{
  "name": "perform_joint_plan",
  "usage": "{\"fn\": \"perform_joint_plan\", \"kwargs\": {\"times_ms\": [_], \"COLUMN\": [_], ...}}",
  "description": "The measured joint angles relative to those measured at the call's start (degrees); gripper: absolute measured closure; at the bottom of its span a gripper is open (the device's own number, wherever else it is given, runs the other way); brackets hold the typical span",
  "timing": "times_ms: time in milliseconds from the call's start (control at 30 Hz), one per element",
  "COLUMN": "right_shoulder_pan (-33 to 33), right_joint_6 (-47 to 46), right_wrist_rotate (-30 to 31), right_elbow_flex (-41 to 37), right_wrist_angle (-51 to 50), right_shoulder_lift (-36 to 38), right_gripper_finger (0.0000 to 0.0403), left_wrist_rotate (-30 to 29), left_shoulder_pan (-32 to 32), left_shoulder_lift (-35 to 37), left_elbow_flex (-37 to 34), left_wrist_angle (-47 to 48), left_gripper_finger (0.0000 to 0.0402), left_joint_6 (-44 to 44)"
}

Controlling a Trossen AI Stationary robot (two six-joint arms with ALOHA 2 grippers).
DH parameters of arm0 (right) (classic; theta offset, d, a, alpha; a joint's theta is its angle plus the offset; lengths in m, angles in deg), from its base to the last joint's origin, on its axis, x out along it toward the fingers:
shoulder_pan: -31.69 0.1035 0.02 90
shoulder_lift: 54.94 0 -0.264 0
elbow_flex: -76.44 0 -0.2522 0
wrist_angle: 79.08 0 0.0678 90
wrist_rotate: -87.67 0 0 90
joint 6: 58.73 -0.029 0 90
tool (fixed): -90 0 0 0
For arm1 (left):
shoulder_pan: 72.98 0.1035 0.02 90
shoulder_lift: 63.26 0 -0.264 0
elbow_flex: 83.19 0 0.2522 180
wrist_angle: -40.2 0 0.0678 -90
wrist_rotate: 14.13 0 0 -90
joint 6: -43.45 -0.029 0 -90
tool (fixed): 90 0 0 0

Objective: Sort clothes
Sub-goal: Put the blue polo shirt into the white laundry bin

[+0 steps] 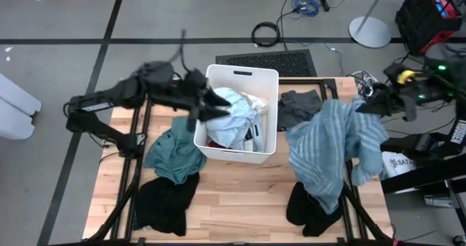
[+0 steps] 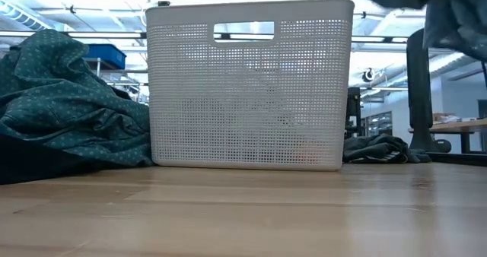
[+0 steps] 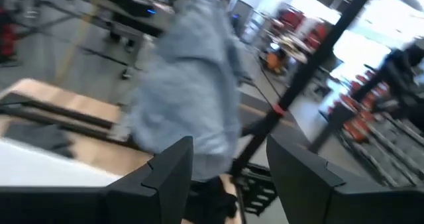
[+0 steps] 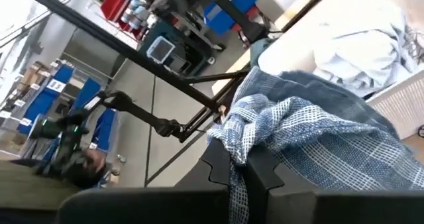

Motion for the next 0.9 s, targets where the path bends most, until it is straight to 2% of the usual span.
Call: {"fn": "perform_joint_plan", "kwargs": {"times_ms": [133, 300, 533, 733, 833, 900], "right_shoulder_pan": [0.18, 4.20, 14.94, 26.09, 32.18, 36.74], "right_joint_6": [0.38, 4.50, 14.77, 18.43, 16.21, 13.96], "right_wrist_rotate": [-3.82, -10.75, -14.77, -10.43, -9.68, -8.70], "right_elbow_flex": [-7.55, -17.74, -25.64, -35.14, -41.63, -45.25], "right_wrist_angle": [5.15, 9.06, 9.01, 11.91, 17.34, 21.48], "right_shoulder_lift": [0.11, 0.05, 0.24, -0.78, -2.35, -3.18], "right_gripper_finger": [0.0403, 0.0403, 0.0403, 0.0403, 0.0403, 0.0403], "left_wrist_rotate": [0.02, -2.63, -21.35, -37.28, -41.56, -42.17], "left_shoulder_pan": [-4.80, -9.73, -16.69, -22.44, -23.73, -23.86], "left_shoulder_lift": [-4.16, -7.95, -10.12, -10.32, -10.32, -10.32], "left_elbow_flex": [0.00, 0.00, 0.00, 0.00, 0.00, 0.00], "left_wrist_angle": [-5.81, -12.27, -21.73, -23.77, -23.96, -23.93], "left_gripper_finger": [0.0201, 0.0201, 0.0201, 0.0201, 0.0201, 0.0201], "left_joint_6": [0.13, 6.85, 13.97, 14.12, 14.10, 14.07]}}
